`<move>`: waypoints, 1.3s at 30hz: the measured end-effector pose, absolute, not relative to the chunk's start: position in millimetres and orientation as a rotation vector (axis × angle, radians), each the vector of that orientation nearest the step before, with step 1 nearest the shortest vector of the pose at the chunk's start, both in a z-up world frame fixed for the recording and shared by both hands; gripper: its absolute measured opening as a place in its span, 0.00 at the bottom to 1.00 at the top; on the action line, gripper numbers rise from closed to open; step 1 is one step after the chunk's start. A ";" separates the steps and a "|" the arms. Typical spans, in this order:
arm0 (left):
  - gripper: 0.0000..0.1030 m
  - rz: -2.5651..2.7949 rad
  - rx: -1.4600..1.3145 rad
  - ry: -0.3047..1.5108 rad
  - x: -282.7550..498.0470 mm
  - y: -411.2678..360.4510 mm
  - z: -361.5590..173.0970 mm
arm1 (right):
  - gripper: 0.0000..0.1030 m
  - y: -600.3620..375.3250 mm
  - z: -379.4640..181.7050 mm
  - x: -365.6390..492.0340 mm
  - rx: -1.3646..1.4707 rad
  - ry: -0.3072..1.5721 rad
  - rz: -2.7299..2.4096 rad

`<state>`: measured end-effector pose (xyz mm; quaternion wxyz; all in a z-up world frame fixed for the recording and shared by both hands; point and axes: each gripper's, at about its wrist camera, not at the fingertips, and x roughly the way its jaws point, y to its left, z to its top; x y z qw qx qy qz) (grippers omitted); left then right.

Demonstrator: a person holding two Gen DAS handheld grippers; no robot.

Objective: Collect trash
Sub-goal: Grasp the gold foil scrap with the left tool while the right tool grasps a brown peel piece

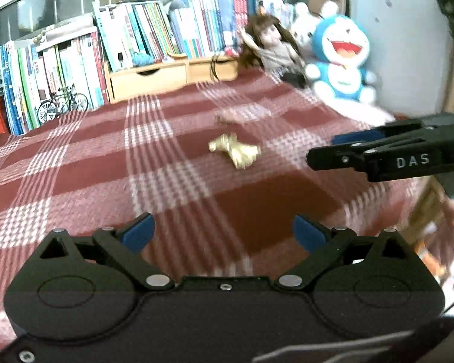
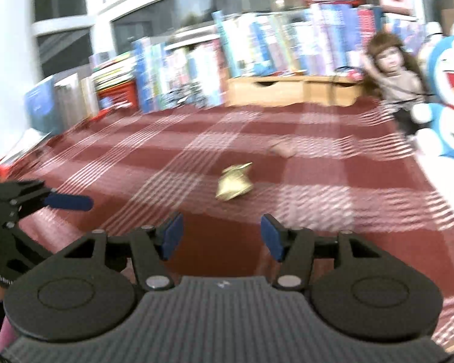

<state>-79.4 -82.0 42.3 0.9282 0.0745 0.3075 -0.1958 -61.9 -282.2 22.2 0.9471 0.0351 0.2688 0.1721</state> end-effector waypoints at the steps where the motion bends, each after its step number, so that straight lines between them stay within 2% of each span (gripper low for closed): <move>1: 0.95 -0.385 0.135 0.629 -63.6 -88.7 39.4 | 0.68 -288.2 24.8 -53.2 0.082 0.544 0.325; 7: 0.95 -0.347 0.046 0.617 7.1 -129.1 30.0 | 0.68 -316.7 30.7 -14.5 0.122 0.547 0.214; 11: 0.89 -0.322 0.009 0.616 41.3 -152.0 19.5 | 0.68 -330.4 29.3 10.8 0.144 0.551 0.172; 13: 0.78 -0.309 -0.014 0.629 57.8 -157.8 11.5 | 0.65 -334.8 27.3 22.0 0.150 0.546 0.145; 15: 0.52 -0.300 -0.034 0.664 69.2 -158.7 3.7 | 0.64 -338.8 23.8 34.2 0.164 0.548 0.134; 17: 0.32 -0.301 -0.066 0.700 76.5 -153.9 -4.0 | 0.64 -340.2 19.6 46.2 0.182 0.555 0.141; 18: 0.28 -0.300 -0.078 0.697 76.4 -150.1 -6.1 | 0.64 -340.2 17.7 51.4 0.188 0.560 0.148; 21: 0.24 -0.284 -0.082 0.652 67.1 -136.9 -3.9 | 0.64 -334.5 11.0 70.1 0.207 0.585 0.178; 39: 0.23 -0.138 -0.186 0.591 48.3 -42.9 22.3 | 0.67 -282.6 -22.4 174.6 0.248 0.747 0.201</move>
